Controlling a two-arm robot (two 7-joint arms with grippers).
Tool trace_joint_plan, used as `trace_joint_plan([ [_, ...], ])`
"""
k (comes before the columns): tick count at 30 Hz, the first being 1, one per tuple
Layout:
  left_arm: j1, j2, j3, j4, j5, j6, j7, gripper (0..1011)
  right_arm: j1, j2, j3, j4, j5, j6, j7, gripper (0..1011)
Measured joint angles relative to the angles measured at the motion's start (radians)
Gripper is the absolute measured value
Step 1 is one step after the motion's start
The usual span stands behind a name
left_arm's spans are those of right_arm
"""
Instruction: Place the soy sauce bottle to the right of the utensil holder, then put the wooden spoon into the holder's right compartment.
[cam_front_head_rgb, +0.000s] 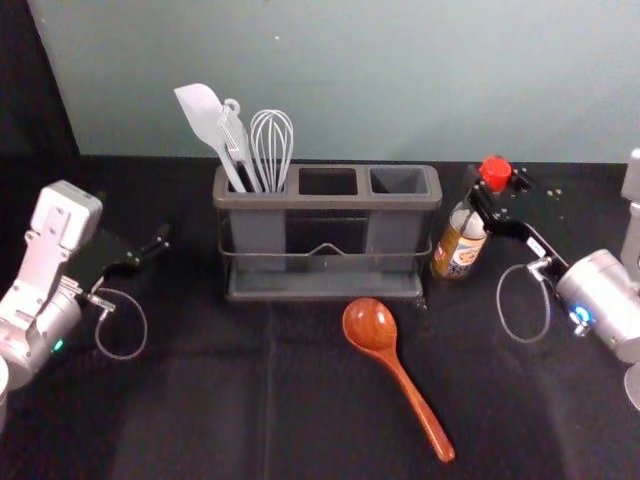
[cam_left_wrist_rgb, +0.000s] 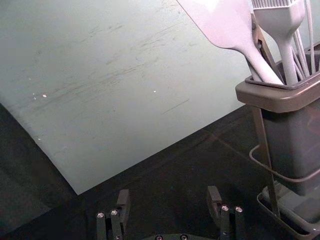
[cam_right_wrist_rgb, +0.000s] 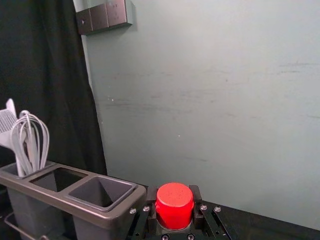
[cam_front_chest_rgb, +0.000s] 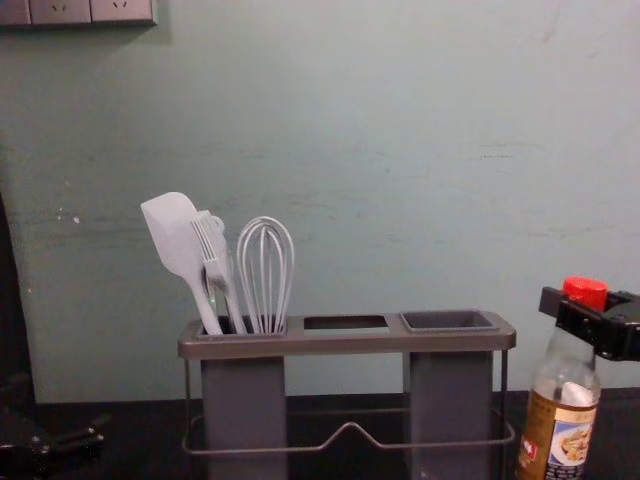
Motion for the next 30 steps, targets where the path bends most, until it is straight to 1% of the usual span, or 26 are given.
trace_joint_plan([
  [7,0.000,0.000,0.000,0.000,0.000,0.000,0.000,1005,0.036,-0.021,-0.011,0.049,-0.006,-0.004,0.000,382],
  [14,0.000,0.000,0.000,0.000,0.000,0.000,0.000,1005,0.057,-0.036,-0.016,0.082,-0.012,-0.009,0.001,382],
  [30,0.000,0.000,0.000,0.000,0.000,0.000,0.000,1005,0.065,-0.045,-0.020,0.106,-0.028,-0.015,0.000,382],
])
